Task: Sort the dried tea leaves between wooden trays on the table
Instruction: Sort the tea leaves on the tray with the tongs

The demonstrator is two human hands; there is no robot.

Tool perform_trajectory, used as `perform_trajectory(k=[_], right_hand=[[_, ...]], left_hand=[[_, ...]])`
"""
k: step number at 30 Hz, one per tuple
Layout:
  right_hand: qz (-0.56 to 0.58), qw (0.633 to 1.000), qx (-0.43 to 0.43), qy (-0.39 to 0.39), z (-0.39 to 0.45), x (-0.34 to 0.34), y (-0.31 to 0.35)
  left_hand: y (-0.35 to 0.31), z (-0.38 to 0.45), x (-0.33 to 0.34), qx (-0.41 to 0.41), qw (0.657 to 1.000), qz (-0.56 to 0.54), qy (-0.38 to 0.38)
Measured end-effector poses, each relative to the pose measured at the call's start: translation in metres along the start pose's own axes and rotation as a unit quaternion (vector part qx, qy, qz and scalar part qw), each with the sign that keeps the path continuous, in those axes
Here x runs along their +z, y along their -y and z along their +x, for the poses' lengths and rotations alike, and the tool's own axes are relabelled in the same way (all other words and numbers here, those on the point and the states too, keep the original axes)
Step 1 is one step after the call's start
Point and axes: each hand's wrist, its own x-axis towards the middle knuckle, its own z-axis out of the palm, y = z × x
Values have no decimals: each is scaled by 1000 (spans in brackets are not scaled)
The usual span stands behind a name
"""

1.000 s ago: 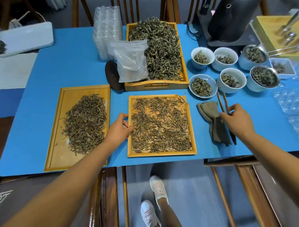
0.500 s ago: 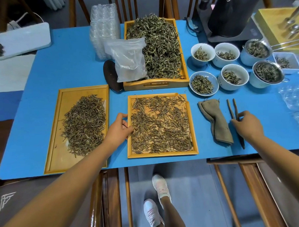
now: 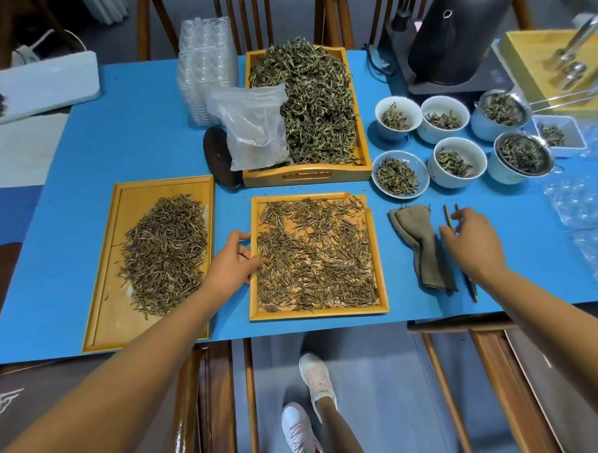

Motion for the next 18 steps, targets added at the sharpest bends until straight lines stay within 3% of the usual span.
perform_trajectory(k=[9, 18], right_hand=[[78, 989, -115, 61, -29, 23, 61], [122, 986, -23, 114, -45, 49, 74]], left_hand=[[-2, 0, 1, -36, 998, -44, -8], [-1, 0, 6, -74, 995, -63, -37]])
